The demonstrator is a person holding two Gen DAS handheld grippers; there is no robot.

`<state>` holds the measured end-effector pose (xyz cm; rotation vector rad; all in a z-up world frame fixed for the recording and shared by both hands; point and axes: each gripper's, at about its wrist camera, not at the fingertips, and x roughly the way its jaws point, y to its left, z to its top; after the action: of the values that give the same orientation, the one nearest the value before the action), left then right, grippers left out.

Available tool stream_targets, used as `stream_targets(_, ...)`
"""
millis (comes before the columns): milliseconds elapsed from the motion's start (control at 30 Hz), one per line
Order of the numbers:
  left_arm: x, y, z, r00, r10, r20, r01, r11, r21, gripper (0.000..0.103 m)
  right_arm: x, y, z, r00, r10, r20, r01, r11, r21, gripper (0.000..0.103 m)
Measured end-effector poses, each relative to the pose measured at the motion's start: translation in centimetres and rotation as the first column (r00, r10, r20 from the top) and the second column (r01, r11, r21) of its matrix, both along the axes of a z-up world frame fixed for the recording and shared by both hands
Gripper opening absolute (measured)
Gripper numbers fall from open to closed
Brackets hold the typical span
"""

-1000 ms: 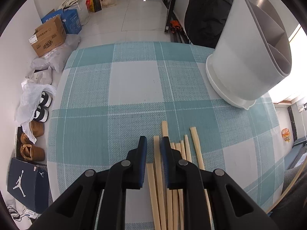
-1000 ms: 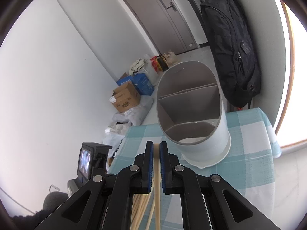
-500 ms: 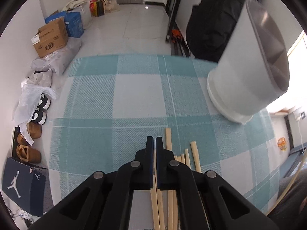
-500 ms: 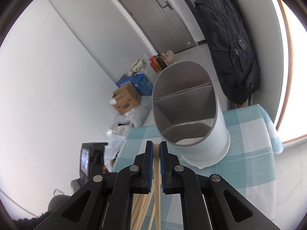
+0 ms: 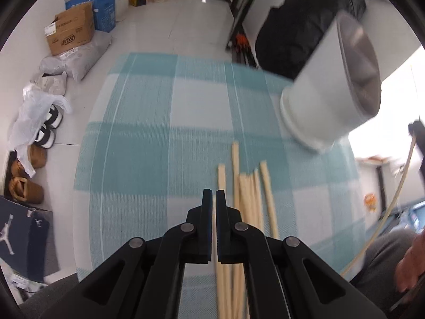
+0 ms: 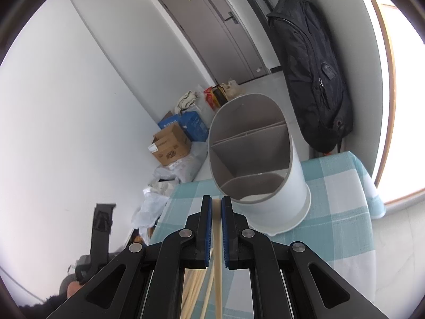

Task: Organize utensils

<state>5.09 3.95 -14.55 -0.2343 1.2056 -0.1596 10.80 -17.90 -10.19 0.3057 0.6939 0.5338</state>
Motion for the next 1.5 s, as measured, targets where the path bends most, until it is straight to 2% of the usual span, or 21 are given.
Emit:
stream_targets(67,-0.5,-0.9,-0.9,0.999,-0.024,-0.034,0.026,0.998,0.053,0.000,-0.3,0.1,0.1,1.000,0.002,0.009,-0.002,1.000,-0.005,0.006)
stream_targets(133,-0.8,-1.3,-1.2,0.999,-0.025,-0.027,0.027,0.998,0.052,0.001,-0.5,0.1,0.2,1.000,0.005,0.016,-0.004,1.000,-0.004,0.006)
stream_targets(267,-1.0,-1.9,-1.1,0.998,-0.047,-0.029,0.048,0.998,0.029,0.024,-0.8,0.4,0.4,1.000,0.008,0.028,-0.008,1.000,-0.008,0.006)
stream_targets(500,-1.9,-2.1,-0.2,0.998,-0.063,-0.016,0.064,0.993,0.102,0.024,-0.8,0.2,0.3,1.000,0.010,0.028,-0.010,1.000,-0.005,0.006)
stream_targets(600,-2.5,-1.2,0.2,0.999,-0.038,0.000,0.038,0.996,0.076,0.024,-0.7,0.0,0.4,1.000,0.010,0.026,-0.010,1.000,0.005,0.006)
stream_targets(733,-2.4,-1.0,-0.5,1.000,-0.025,-0.004,0.025,0.995,0.100,0.024,-0.7,0.1,0.5,1.000,0.012,0.025,-0.013,1.000,0.015,0.006)
stream_targets(1133,-2.2,-1.7,-0.4,0.998,-0.066,0.008,0.064,0.988,0.139,0.027,-0.7,0.4,0.3,1.000,0.023,0.019,-0.023,1.000,0.014,0.006)
stream_targets(1433,-1.6,-0.9,-0.7,0.997,-0.075,-0.029,0.079,0.981,0.176,0.030,-0.7,0.2,0.3,1.000,0.022,0.014,-0.022,1.000,0.014,0.006)
stream_targets(1500,-1.8,-1.4,-0.9,0.995,-0.095,-0.035,0.101,0.971,0.216,0.029,-0.7,0.2,0.3,1.000,0.021,0.014,-0.021,1.000,0.016,0.007)
